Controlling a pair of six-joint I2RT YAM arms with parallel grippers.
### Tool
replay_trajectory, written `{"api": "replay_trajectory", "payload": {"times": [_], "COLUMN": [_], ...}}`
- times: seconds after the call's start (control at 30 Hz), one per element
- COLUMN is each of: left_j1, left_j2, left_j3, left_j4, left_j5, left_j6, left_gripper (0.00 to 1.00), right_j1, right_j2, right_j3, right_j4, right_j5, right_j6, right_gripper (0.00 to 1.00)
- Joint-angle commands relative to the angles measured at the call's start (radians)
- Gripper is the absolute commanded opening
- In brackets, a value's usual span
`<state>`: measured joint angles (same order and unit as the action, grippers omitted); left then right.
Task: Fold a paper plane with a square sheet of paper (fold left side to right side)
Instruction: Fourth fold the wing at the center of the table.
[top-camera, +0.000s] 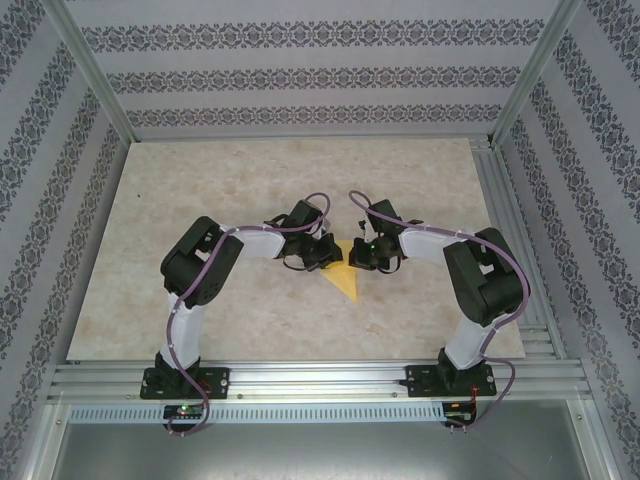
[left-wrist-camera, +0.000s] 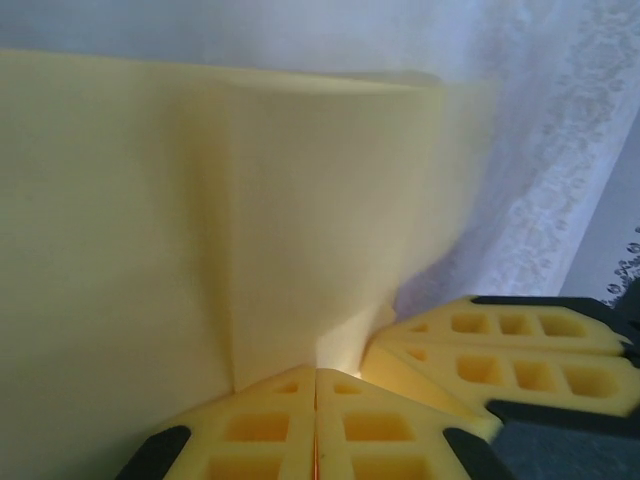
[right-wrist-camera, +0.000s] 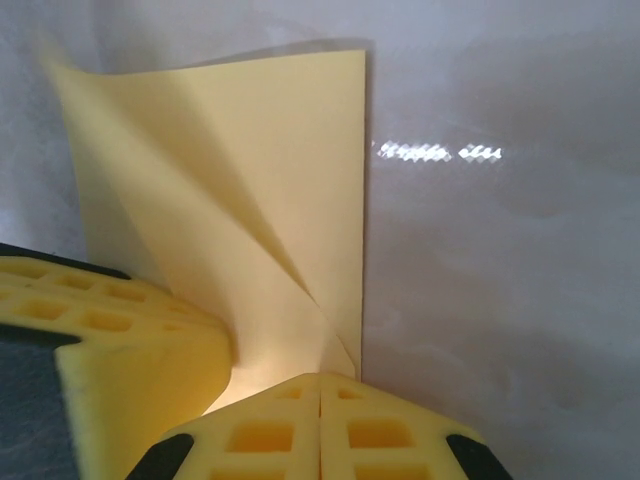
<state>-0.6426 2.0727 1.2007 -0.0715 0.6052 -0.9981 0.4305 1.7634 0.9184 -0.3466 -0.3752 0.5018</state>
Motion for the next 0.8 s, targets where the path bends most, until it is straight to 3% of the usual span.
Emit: {"api": "replay_trajectory", "payload": {"times": [0.0, 0.17, 0.43, 0.77], "left_j1": [-0.002, -0.002, -0.002, -0.005], "left_j2": [0.021, 0.028, 0.031, 0.024], "left_j3": [0.012, 0.002, -0.018, -0.012], "left_j4": [-0.013, -0.028, -0.041, -0.057], "left_j5": [-0.034, -0.046, -0.055, -0.059], "left_j6": [0.026, 0.032, 0.035, 0.044], "left_gripper": [0.1, 0.1, 0.1, 0.09], "right_j1": [0.014, 0.013, 0.005, 0.109], "right_j2": [0.041, 0.022, -0.113, -0.297], "right_j3": [-0.004, 0.009, 0.072, -0.187], "right_j4": [-0.039, -0.04, -0.115, 0.016], "right_j5": [0.052, 0.049, 0.048, -0.109], "right_j6": [-0.011, -0.025, -0.046, 0.125], "right_gripper": [0.07, 0.08, 0.18, 0.13]}}
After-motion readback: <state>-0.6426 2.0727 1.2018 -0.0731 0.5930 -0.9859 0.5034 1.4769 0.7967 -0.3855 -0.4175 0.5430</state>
